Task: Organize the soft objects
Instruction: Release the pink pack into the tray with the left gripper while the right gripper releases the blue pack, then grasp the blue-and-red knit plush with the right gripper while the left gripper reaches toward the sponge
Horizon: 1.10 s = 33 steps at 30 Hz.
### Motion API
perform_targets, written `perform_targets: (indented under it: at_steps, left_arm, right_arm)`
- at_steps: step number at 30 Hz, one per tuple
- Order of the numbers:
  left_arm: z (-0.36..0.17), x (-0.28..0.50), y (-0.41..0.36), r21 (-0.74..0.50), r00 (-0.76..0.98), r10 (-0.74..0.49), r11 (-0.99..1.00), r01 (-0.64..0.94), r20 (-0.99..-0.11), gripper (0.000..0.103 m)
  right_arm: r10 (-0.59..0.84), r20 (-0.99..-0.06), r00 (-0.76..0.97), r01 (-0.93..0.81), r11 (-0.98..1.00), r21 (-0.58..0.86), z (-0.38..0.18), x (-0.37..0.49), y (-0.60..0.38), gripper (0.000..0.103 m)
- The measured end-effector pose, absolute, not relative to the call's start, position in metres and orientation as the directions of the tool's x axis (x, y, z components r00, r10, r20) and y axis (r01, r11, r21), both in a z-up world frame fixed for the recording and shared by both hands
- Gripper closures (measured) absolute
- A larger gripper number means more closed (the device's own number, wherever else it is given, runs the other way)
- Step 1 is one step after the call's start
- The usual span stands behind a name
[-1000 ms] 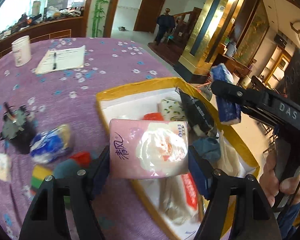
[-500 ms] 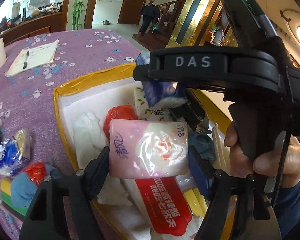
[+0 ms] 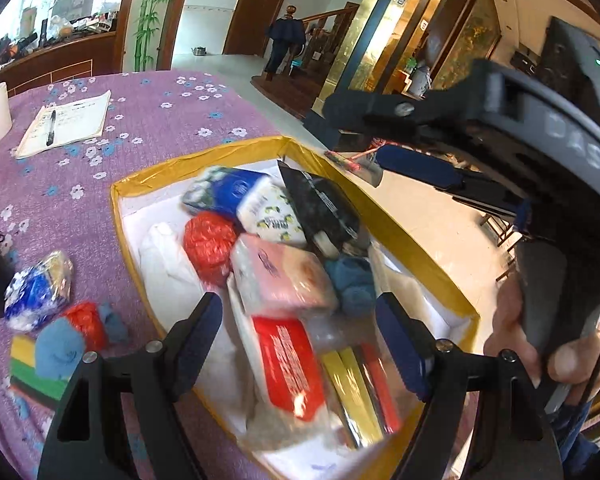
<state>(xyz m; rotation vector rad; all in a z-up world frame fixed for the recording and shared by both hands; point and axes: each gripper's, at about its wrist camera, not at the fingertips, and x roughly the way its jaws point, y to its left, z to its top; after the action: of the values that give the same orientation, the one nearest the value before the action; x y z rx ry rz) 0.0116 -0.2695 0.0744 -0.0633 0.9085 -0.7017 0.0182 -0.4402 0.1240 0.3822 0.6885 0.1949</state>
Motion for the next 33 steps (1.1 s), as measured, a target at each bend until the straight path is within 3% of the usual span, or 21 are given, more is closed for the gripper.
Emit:
perform_targets:
  at_steps: [7,13,21,23,30,33]
  left_arm:
    - [0.086,-0.011,-0.234,-0.335,0.437,-0.585,0.783,0.524,-0.684,0.025]
    - [0.085,-0.018,-0.171,-0.346,0.491,-0.561,0.816,0.463,-0.666,0.025]
    - [0.052,-0.02,-0.059,-0.292,0.602,-0.361,0.932,0.213,-0.712,0.025]
    - [0.042,-0.018,-0.039,-0.274,0.614,-0.309,0.949,0.154,-0.727,0.025]
    - [0.022,-0.008,-0.009,-0.359,0.591,-0.333,0.93,0.078,-0.735,0.025]
    - [0.021,-0.008,-0.012,-0.316,0.603,-0.289,0.947,0.064,-0.743,0.025]
  right_arm:
    - [0.364,-0.547,0.754,-0.109,0.891,0.441,0.128,-0.012,-0.409,0.027]
    - [0.422,-0.578,0.698,-0.165,0.88,0.445,0.115,-0.009,-0.364,0.027]
    - [0.497,-0.687,0.531,-0.233,0.865,0.445,0.071,0.018,-0.289,0.027]
    - [0.477,-0.715,0.511,-0.238,0.878,0.415,0.062,0.028,-0.275,0.027]
    - [0.416,-0.791,0.448,-0.235,0.909,0.345,0.043,0.061,-0.24,0.027]
    - [0.346,-0.822,0.452,-0.224,0.936,0.271,0.038,0.073,-0.228,0.027]
